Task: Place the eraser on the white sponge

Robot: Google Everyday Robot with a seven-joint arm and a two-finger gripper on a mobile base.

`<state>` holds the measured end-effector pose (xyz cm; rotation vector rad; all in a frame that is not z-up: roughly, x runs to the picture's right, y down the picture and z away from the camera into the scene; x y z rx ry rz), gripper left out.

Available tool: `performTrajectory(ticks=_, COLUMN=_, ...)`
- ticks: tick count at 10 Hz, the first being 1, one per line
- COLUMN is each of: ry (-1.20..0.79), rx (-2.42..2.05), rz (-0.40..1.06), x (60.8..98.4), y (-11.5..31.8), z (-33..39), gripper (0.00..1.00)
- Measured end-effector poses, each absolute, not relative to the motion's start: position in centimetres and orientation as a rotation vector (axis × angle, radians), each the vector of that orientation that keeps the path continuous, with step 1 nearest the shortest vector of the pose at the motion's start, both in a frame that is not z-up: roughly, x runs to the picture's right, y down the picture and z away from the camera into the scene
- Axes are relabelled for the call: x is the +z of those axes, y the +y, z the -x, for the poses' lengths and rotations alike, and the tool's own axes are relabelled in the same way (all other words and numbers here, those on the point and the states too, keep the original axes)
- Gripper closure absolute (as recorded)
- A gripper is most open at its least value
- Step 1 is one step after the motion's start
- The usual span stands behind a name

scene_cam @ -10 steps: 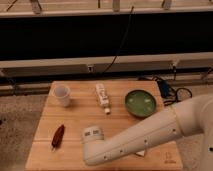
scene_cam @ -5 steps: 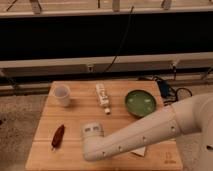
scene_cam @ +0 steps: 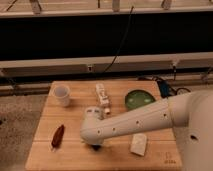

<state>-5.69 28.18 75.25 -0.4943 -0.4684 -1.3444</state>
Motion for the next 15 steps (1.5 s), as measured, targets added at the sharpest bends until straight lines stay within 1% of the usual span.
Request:
performTrajectory(ticks=5, ry=-0.519, rx=-1.462, rz=0.553, x=78.1, y=27.5, z=6.4, gripper=0.2)
performTrajectory(ticks=8, ry=-0.541, rx=-1.452, rz=0.558, x=79.1, y=27.4, z=6.1, gripper=0.2)
performTrajectory(ticks=9, ry=-0.547, rx=-1.446, rz=0.554, x=79.2, y=27.4, z=6.2, gripper=0.22)
performTrajectory(ticks=10, ry=-0.553, rx=-1.443, rz=0.551, x=79.3, y=27.4, z=6.3, gripper=0.28)
performTrajectory(ticks=12, ry=-0.558, rx=-1.434, rz=0.543, x=79.4, y=27.4, z=6.1, gripper=0.51)
performTrajectory(ticks=15, ry=-0.558, rx=-1.436, rz=0.535, x=78.9, y=27.4, z=5.9, gripper=0.8)
